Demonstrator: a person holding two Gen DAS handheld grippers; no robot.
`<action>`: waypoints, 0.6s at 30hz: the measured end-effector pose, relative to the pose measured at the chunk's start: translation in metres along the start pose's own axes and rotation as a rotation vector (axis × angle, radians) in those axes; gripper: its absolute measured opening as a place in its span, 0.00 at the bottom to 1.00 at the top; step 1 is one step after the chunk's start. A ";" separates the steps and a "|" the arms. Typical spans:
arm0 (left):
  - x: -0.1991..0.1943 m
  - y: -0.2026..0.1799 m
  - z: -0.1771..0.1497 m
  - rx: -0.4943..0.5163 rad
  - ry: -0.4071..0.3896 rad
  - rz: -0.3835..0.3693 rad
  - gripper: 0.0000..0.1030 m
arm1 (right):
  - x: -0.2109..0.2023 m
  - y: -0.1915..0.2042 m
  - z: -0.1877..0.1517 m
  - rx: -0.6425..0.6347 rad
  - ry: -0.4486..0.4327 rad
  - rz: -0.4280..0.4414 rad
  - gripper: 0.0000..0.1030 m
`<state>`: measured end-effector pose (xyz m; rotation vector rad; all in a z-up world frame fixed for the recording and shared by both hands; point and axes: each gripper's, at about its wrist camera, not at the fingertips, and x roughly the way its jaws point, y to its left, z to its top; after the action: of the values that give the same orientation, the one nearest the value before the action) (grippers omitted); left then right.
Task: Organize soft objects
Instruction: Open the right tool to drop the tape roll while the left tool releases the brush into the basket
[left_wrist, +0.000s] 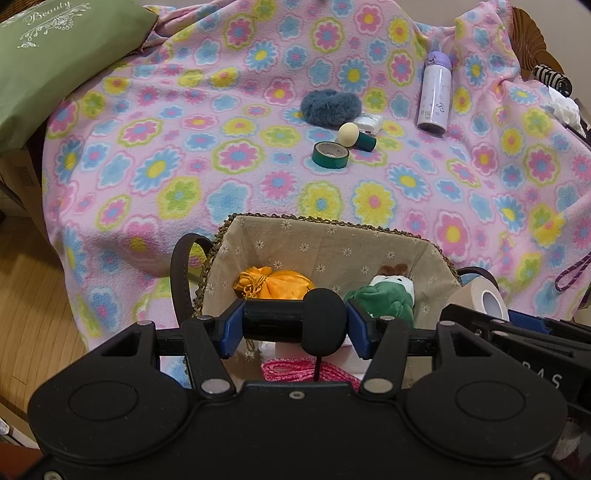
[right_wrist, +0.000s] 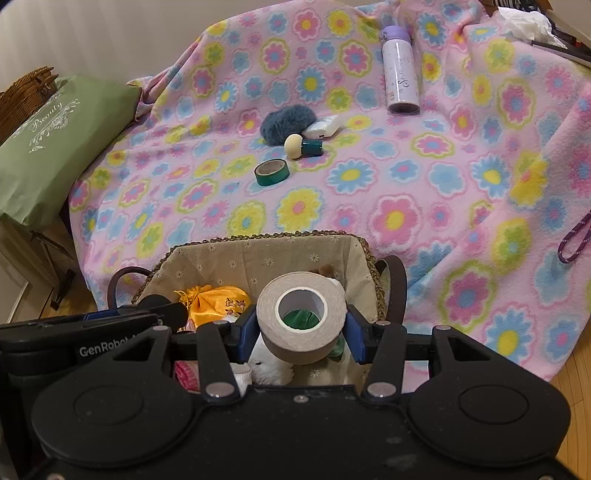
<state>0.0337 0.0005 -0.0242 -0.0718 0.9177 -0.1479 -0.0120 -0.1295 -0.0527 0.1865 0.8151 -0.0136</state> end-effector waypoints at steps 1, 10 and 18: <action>0.000 0.000 0.000 0.000 0.000 0.000 0.52 | 0.000 0.000 0.001 -0.003 -0.002 0.000 0.47; 0.001 0.002 0.000 0.003 0.001 0.010 0.53 | 0.001 0.000 0.002 -0.009 -0.005 -0.003 0.48; -0.001 0.002 0.000 0.006 -0.009 0.019 0.63 | 0.000 0.000 0.002 -0.013 -0.013 -0.007 0.48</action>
<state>0.0330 0.0026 -0.0234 -0.0585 0.9090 -0.1324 -0.0108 -0.1301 -0.0512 0.1710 0.8025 -0.0155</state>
